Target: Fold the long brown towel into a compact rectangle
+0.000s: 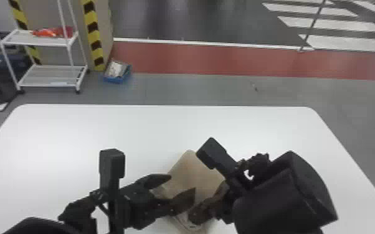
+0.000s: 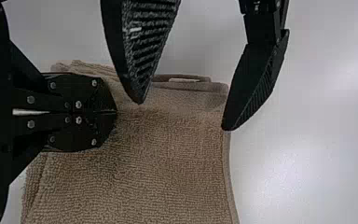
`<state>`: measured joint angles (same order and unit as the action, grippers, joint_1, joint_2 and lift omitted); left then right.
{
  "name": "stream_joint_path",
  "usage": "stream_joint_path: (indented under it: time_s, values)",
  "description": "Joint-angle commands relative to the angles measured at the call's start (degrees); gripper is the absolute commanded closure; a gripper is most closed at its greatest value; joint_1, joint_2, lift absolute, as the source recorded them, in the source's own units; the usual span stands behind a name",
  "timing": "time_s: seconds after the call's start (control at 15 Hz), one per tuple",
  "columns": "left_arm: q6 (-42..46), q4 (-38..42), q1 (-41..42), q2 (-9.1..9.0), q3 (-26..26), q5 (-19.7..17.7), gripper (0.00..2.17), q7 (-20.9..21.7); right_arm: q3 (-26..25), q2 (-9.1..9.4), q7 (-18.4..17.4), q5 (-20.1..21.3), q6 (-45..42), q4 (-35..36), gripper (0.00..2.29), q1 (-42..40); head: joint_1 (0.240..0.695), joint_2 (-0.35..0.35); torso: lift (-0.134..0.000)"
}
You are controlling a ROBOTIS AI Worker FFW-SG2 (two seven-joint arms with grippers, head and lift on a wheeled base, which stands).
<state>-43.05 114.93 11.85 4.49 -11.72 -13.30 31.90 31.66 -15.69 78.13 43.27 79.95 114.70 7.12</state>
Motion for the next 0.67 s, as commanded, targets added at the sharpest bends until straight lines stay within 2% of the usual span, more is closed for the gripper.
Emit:
stream_joint_path:
  time_s: [0.0,0.13,0.33,0.47,0.6]
  values:
    - [0.37,-3.66,-2.97,-0.09,-0.76,0.73,0.2,-0.26,0.16,0.05,0.19,0.06,0.0,-0.01,1.87,0.0,0.695,-0.135,-0.124]
    - [0.37,-6.21,-5.08,-0.09,-0.49,1.35,0.2,-0.52,0.07,-0.13,0.19,0.42,0.0,-0.01,1.87,-0.09,0.695,-0.137,-0.124]
    - [-0.33,-8.23,-6.31,0.35,-0.14,3.98,0.21,-0.44,-0.28,-0.48,0.19,0.5,0.0,0.35,1.87,-0.26,0.695,-0.124,-0.124]
    - [-0.68,-8.58,-6.05,0.44,-0.14,7.06,0.21,-0.17,-0.55,-0.66,0.19,1.21,0.0,0.35,1.87,-0.09,0.695,-0.116,-0.124]
    - [-1.04,-8.58,-5.7,0.61,-0.14,8.29,0.21,0.0,-0.9,-1.09,0.19,1.21,0.0,0.26,1.87,0.18,0.695,-0.108,-0.124]
